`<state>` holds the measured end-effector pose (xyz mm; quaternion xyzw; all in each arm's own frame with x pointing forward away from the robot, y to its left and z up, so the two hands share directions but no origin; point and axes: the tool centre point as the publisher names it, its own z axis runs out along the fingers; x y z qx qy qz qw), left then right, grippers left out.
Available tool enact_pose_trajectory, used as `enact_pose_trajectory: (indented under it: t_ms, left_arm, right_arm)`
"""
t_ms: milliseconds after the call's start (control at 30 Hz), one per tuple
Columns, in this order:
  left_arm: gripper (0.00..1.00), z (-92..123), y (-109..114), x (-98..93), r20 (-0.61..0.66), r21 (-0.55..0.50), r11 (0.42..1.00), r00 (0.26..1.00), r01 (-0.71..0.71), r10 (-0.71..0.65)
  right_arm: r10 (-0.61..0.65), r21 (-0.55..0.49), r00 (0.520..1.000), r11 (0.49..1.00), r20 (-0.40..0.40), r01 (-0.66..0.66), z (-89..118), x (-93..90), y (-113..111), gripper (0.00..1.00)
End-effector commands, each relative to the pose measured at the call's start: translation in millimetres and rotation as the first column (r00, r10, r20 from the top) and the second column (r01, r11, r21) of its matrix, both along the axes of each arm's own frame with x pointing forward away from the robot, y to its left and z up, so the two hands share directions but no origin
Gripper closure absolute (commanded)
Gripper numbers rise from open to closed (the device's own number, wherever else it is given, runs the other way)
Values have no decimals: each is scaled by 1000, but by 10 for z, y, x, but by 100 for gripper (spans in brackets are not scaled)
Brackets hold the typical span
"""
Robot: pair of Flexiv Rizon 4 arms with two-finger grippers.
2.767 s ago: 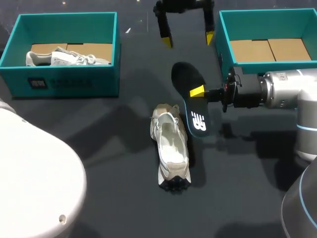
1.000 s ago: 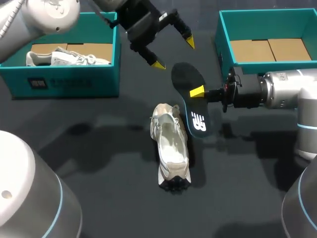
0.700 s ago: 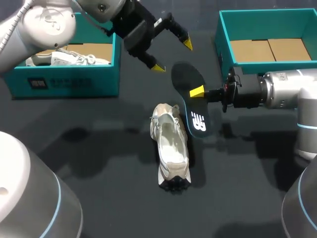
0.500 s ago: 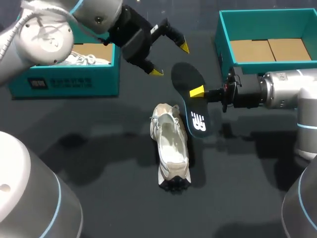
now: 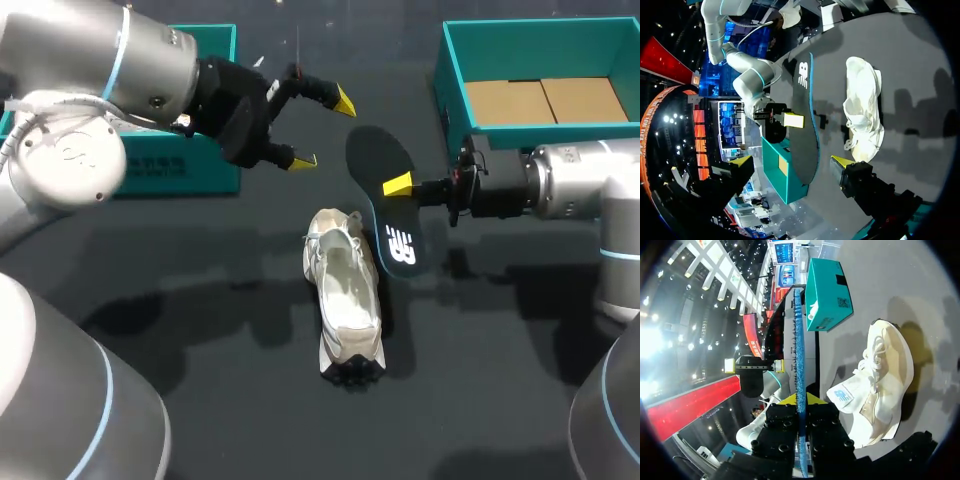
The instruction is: Take the shoe out of the shoebox, open the shoe tongue, remove and reinsert the insole, then place the shoe into the shoebox
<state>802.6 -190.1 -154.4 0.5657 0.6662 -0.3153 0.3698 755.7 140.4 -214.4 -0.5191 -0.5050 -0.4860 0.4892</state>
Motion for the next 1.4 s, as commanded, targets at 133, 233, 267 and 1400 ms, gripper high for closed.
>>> enact_pose_trajectory:
  t_ms: [133,233,267,1400]
  left_arm:
    - [0,-322,32,32,-2,-141,990,1000,2,-3]
    - [0,-421,22,74,22,-190,982,1000,16,-12]
    - [0,-416,35,75,15,-184,981,998,58,-56]
    - [52,-624,-497,-57,-24,-370,929,1000,-6,-3]
  right_arm:
    - [-1,-2,1000,1000,0,1,1,-9,6,100]
    - [-1,-2,1000,1000,0,1,1,-9,6,100]
    - [-1,-2,1000,1000,0,1,1,-9,6,100]
    - [-49,119,999,992,-5,49,-9,-133,169,100]
